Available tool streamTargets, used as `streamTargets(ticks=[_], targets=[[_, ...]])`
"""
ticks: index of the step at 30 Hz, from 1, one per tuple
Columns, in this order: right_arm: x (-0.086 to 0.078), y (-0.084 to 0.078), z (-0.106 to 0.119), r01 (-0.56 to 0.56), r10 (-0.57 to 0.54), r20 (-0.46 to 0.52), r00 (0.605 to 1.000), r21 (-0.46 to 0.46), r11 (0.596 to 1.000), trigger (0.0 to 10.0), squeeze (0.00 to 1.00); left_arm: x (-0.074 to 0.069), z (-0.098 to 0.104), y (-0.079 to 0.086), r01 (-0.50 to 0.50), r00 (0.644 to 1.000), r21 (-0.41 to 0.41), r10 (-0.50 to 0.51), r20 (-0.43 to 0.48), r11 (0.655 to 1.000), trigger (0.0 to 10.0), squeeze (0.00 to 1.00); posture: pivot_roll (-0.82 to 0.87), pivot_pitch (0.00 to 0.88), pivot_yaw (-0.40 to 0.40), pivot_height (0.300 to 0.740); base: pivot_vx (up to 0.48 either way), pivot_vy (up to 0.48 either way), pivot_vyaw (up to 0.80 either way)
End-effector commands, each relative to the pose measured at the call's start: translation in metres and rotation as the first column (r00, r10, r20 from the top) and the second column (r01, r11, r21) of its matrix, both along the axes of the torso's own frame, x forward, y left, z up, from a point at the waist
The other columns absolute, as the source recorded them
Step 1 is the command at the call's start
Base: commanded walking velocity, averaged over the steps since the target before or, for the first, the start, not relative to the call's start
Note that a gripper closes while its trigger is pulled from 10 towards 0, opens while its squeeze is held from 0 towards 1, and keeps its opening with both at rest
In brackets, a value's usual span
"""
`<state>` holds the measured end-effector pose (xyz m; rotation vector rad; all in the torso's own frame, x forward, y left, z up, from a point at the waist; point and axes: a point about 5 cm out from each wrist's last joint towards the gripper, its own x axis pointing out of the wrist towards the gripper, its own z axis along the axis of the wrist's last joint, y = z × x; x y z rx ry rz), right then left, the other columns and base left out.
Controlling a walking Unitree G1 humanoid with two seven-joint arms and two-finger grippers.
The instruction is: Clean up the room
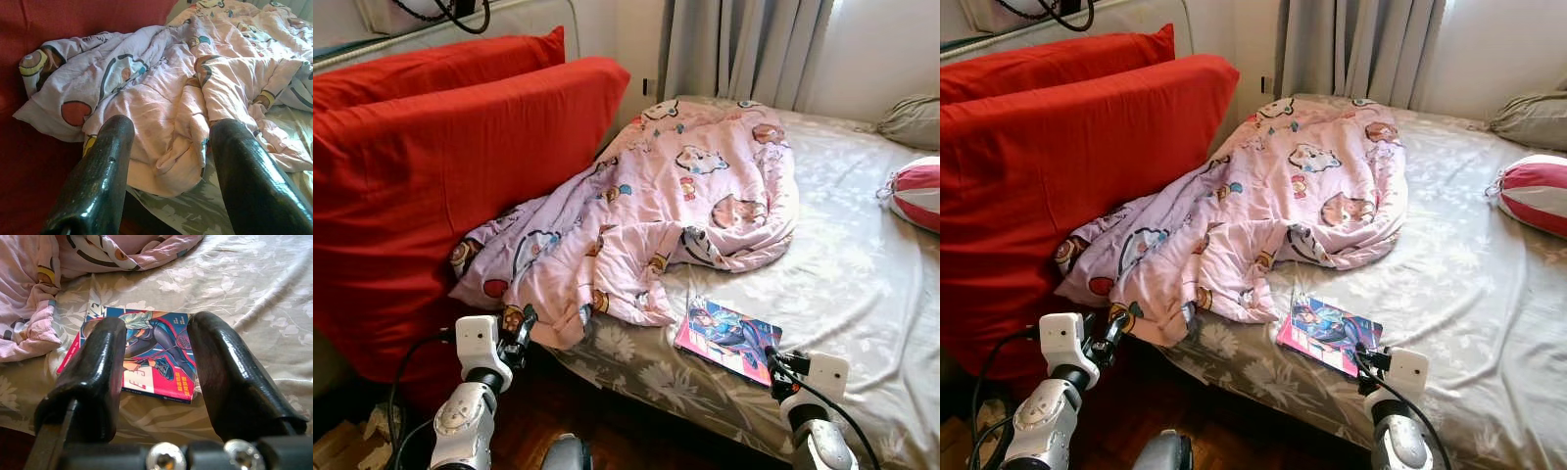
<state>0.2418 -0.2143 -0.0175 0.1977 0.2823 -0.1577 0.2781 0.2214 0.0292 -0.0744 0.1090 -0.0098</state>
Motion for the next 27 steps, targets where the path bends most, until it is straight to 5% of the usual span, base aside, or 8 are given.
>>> streamTargets(ticks=[1, 15, 27], targets=[[0.002, 0.002, 0.0, 0.001, -0.001, 0.0, 1.0, 0.008, 1.0, 10.0, 0.0, 0.002, 0.001, -0.001, 0.015, 1.0, 0.0, -0.015, -0.004, 1.0, 10.0, 0.0, 0.02, 0.0, -0.003, 0.647, 0.281, 0.0, 0.0], [0.0, -0.012, -0.001, 0.112, -0.111, -0.025, 0.993, 0.037, 0.993, 10.0, 0.0, 0.003, 0.002, -0.002, 0.023, 1.0, -0.002, -0.023, -0.003, 1.0, 10.0, 0.0, 0.02, 0.001, -0.002, 0.647, 0.317, 0.0, -0.04], [0.009, -0.004, 0.003, 0.017, -0.017, -0.022, 1.0, 0.019, 1.0, 10.0, 0.0, 0.0, 0.001, -0.003, 0.019, 1.0, -0.007, -0.019, -0.003, 1.0, 10.0, 0.0, 0.04, 0.022, -0.008, 0.647, 0.284, 0.0, -0.04]])
